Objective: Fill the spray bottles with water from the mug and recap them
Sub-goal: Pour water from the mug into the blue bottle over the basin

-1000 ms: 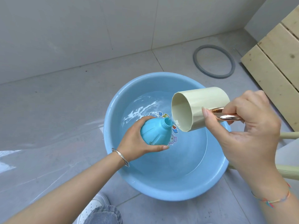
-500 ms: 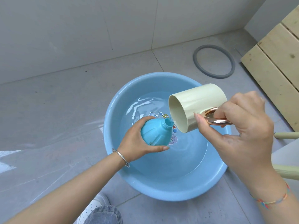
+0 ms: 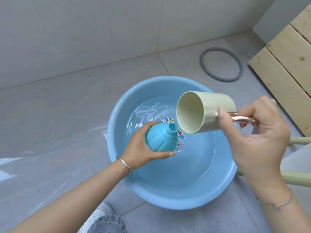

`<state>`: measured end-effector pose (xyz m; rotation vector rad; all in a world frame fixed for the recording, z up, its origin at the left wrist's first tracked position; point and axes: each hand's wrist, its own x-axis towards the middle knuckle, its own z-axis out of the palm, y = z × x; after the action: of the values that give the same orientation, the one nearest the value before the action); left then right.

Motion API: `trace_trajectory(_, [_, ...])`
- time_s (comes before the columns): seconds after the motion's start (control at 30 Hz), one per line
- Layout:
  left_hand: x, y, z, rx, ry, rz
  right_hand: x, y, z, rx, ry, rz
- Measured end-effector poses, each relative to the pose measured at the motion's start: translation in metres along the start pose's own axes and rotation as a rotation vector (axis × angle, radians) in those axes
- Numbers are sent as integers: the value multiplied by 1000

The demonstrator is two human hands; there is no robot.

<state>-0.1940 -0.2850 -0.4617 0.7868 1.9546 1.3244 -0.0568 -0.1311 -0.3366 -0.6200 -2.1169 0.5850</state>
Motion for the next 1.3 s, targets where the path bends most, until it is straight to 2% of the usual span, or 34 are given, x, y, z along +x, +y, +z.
trace_trajectory(0.13, [-1, 4, 0, -34, 11, -4, -4, 15, 2, 237, 144, 406])
trace_trajectory(0.23, [-1, 11, -1, -58, 19, 9, -8, 28, 4, 555, 273, 745])
trace_trajectory(0.33, [-2, 24, -4, -81, 21, 18, -15, 31, 4, 745, 338, 915])
trace_trajectory(0.5, [-3, 66, -13, -123, 48, 47, -12, 2, -18, 827, 385, 951])
trace_trajectory(0.7, [-10, 147, -30, -112, 37, 134, 21, -47, -76, 910, 434, 842])
trace_trajectory(0.93, [-37, 252, -31, -91, -20, 249, 50, -84, -161, 810, 455, 744])
trace_trajectory(1.3, [-75, 342, 31, -173, -118, 347, 31, -47, -257, 639, 657, 838])
